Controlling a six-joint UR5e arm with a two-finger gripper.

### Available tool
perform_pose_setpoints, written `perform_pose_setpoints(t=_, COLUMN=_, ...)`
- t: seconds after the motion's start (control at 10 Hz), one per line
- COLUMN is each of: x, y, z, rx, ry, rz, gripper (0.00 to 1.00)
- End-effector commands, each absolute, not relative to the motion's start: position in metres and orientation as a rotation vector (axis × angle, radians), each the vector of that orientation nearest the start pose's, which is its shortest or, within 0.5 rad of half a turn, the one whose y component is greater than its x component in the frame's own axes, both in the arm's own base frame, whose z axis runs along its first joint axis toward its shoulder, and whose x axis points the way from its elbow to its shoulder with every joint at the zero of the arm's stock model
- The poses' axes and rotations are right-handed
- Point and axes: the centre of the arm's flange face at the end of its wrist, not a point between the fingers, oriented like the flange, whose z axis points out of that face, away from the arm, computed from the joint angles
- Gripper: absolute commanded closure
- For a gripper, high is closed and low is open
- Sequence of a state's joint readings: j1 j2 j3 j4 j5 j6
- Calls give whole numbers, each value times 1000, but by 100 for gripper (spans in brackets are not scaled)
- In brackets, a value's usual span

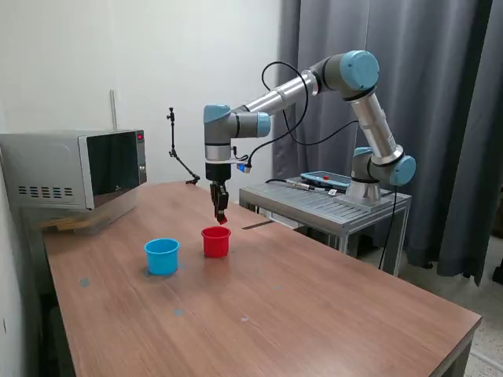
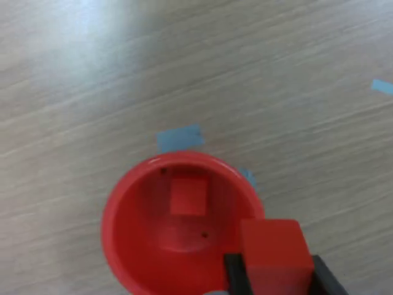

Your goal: Place red objects in the red bin, and blue objects in the blue bin.

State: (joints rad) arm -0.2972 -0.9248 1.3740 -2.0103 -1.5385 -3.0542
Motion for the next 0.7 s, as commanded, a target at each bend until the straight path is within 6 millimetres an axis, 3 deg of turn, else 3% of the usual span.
perform_pose_setpoints(t=0.0, x=-712, y=81, z=224, rx=-1749, ry=2622, rz=-60, gripper=100)
perform_pose_setpoints(t=0.2, x=-706, y=79, z=213, rx=-1744, ry=2617, rz=-76, gripper=100)
perform_pose_setpoints(t=0.6, x=-706, y=88, z=210, rx=-1731, ry=2631, rz=-69, gripper=100)
